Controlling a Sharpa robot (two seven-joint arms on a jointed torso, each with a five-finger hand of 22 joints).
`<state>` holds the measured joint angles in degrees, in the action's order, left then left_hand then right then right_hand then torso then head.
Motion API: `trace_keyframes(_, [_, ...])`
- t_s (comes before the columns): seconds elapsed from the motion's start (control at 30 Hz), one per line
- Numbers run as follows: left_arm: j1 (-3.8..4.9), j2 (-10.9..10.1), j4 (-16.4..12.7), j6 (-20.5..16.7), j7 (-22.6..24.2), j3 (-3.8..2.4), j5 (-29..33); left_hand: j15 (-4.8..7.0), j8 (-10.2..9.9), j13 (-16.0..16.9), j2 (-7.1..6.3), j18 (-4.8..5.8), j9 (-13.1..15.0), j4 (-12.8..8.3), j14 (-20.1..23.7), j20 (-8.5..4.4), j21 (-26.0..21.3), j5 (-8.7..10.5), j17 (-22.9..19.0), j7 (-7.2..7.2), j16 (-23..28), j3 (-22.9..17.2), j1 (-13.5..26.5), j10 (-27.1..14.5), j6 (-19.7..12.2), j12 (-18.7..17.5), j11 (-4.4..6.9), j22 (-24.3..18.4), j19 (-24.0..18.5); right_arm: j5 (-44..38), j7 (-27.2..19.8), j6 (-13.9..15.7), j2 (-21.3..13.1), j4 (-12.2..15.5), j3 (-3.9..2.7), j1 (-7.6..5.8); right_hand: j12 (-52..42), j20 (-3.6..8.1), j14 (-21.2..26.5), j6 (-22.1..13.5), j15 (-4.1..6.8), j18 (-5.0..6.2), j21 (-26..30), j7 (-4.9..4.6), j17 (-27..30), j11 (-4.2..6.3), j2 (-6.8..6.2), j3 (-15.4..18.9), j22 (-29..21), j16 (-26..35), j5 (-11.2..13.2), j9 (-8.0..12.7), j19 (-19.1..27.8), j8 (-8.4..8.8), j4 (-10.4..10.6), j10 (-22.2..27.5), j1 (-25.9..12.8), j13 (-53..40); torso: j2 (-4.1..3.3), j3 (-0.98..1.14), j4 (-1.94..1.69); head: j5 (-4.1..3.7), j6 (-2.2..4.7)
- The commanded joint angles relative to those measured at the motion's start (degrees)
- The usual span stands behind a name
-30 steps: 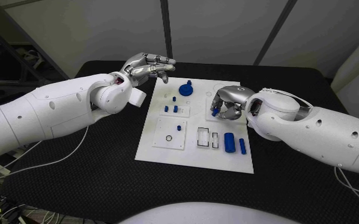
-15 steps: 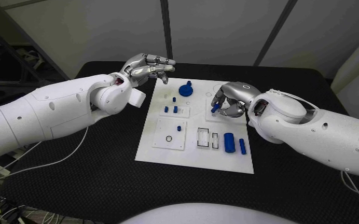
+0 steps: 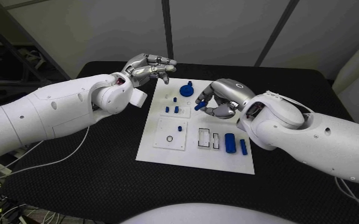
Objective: Assemble the parts on the task board
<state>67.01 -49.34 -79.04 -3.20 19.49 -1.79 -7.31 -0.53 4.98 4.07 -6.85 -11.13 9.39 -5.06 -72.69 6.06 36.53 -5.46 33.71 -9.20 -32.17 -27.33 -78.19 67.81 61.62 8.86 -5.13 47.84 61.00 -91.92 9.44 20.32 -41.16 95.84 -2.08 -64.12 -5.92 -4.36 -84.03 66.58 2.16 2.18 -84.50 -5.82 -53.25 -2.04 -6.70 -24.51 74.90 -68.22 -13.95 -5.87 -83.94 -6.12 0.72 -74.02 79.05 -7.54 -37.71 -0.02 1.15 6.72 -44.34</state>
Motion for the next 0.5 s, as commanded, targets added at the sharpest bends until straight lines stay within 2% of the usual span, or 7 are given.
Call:
trace_keyframes(0.03, [0.07, 0.3, 0.03, 0.44, 0.17, -0.04, 0.26, 0.06, -0.28, -0.05, 0.64, 0.67, -0.1, 0.12, -0.29, 0.26, -0.25, 0.34, -0.06, 0.02, 0.22, 0.35, 0.13, -0.39, -0.21, -0.27, -0.15, -0.06, 0.08, 2.09, -3.21, 2.23, 2.39, 0.77, 0.71, -0.05, 0.41, 0.53, -0.25, 0.34, 0.3, -0.66, 0.08, -0.11, 0.24, -0.11, 0.46, -0.2, 10.32, 0.08, -0.32, -1.35, -3.04, -0.07, 0.01, -0.36, 0.15, -0.09, -0.04, -0.03, -0.18, 0.39, -0.42])
trace_keyframes(0.13, [0.07, 0.42, 0.07, 0.44, 0.16, -0.04, 0.26, 0.05, -0.33, -0.05, 0.78, 0.66, -0.12, 0.2, -0.31, 0.29, -0.42, 0.26, -0.07, 0.03, 0.31, 0.43, 0.21, -0.43, -0.21, -0.29, -0.14, -0.18, 0.11, 1.85, -3.61, 1.42, 4.48, 0.78, 1.66, 0.09, 0.49, 0.54, -0.2, 0.28, 0.31, -0.61, 0.26, -0.12, 0.5, -0.12, 0.48, -0.23, 10.17, 0.22, -0.37, -1.36, -2.94, -0.01, -0.01, -0.31, 0.14, -0.09, 0.0, -0.03, -0.22, 0.57, -0.53])
trace_keyframes(0.23, [0.07, 0.48, 0.08, 0.4, 0.17, -0.04, 0.26, 0.05, -0.33, -0.05, 0.78, 0.66, -0.12, 0.2, -0.31, 0.29, -0.42, 0.26, -0.07, 0.03, 0.31, 0.43, 0.21, -0.43, -0.21, -0.29, -0.14, -0.18, 0.11, 0.52, -3.64, -0.24, 6.36, 0.49, 2.99, 0.26, 0.64, 0.55, -0.09, 0.14, 0.3, -0.53, 0.57, -0.17, 0.99, -0.17, 0.45, -0.22, 9.91, 0.51, -0.35, -1.39, -2.77, 0.11, -0.01, -0.21, 0.06, -0.08, -0.08, -0.02, -0.2, 1.13, -0.78])
trace_keyframes(0.33, [0.08, 0.49, 0.06, 0.39, 0.17, -0.04, 0.26, 0.05, -0.33, -0.05, 0.78, 0.66, -0.12, 0.2, -0.31, 0.29, -0.42, 0.26, -0.07, 0.03, 0.31, 0.43, 0.21, -0.43, -0.21, -0.29, -0.14, -0.18, 0.11, -0.46, -3.36, -2.03, 7.9, -0.3, 3.81, 0.41, 0.75, 0.55, -0.03, 0.06, 0.28, -0.48, 0.75, -0.19, 1.18, -0.2, 0.42, -0.21, 9.76, 0.62, -0.27, -1.42, -2.67, 0.19, -0.01, -0.15, 0.0, -0.08, -0.08, -0.03, -0.12, 1.68, -1.0])
trace_keyframes(0.5, [0.08, 0.64, 0.05, 0.43, 0.17, -0.05, 0.26, 0.06, -0.34, -0.05, 0.78, 0.65, -0.12, 0.19, -0.31, 0.28, -0.43, 0.25, -0.07, 0.03, 0.32, 0.43, 0.2, -0.44, -0.23, -0.29, -0.14, -0.18, 0.11, -1.62, -2.87, -5.32, 9.97, -1.92, 4.91, 0.62, 0.9, 0.54, 0.03, -0.05, 0.26, -0.45, 0.89, -0.22, 1.37, -0.24, 0.4, -0.2, 9.65, 0.74, -0.13, -1.45, -2.59, 0.3, -0.03, -0.07, -0.07, -0.08, -0.05, -0.06, -0.03, 2.1, -1.21])
